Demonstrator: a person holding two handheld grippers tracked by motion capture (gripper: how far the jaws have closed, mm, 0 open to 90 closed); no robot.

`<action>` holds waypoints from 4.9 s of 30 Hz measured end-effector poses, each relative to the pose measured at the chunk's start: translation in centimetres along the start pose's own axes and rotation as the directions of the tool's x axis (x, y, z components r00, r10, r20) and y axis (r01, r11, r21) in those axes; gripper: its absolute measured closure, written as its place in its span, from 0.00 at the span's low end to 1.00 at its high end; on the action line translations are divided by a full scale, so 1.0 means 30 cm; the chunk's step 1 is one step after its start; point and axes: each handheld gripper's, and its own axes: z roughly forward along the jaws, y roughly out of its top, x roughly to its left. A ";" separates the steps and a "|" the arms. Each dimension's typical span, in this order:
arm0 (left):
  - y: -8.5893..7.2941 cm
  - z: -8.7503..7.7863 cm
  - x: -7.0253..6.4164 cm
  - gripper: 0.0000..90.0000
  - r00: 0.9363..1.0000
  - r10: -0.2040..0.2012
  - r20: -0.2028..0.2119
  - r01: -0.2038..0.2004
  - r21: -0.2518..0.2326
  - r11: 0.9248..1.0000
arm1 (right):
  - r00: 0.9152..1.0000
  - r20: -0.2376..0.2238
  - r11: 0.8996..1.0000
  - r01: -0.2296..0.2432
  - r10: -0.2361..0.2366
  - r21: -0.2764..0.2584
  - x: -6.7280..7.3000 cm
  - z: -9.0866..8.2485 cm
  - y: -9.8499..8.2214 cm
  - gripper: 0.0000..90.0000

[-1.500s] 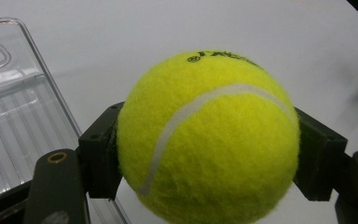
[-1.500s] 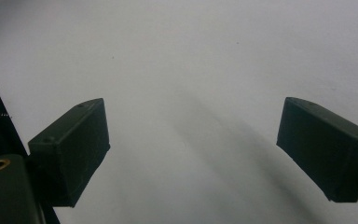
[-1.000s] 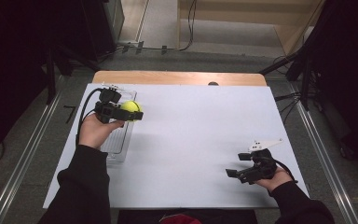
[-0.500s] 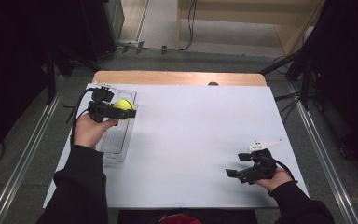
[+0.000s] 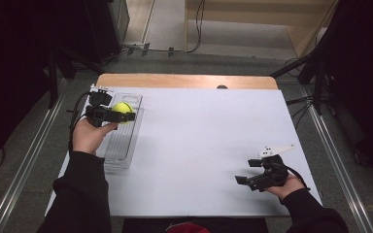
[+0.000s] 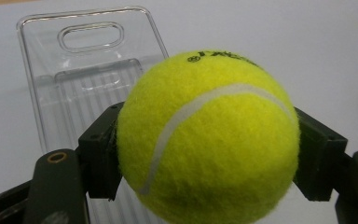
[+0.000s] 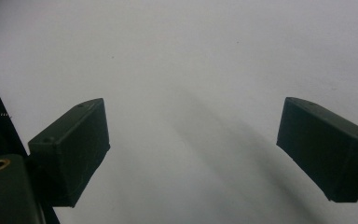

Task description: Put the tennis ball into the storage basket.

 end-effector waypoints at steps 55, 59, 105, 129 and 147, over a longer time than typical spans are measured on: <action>-0.042 0.091 0.044 0.27 0.992 -0.058 -0.110 0.063 0.042 0.997 | 1.000 -0.003 1.000 0.002 -0.002 -0.001 0.000 0.003 0.002 0.08; -0.036 0.076 0.039 0.27 0.993 -0.071 -0.097 0.072 0.007 0.997 | 1.000 -0.002 1.000 0.006 -0.006 -0.002 -0.001 0.003 0.002 0.08; 0.020 0.078 -0.158 0.26 0.990 0.039 0.134 -0.040 0.007 0.999 | 1.000 -0.005 1.000 0.004 -0.004 -0.003 0.000 0.000 0.002 0.08; -0.004 0.114 -0.224 0.26 0.979 0.086 0.184 -0.091 0.017 0.996 | 1.000 -0.005 1.000 -0.003 0.003 -0.005 -0.001 -0.002 0.001 0.08; -0.062 0.125 -0.250 0.26 0.967 0.108 0.230 -0.116 0.019 0.993 | 1.000 -0.004 1.000 -0.002 0.002 -0.009 -0.001 -0.003 0.001 0.08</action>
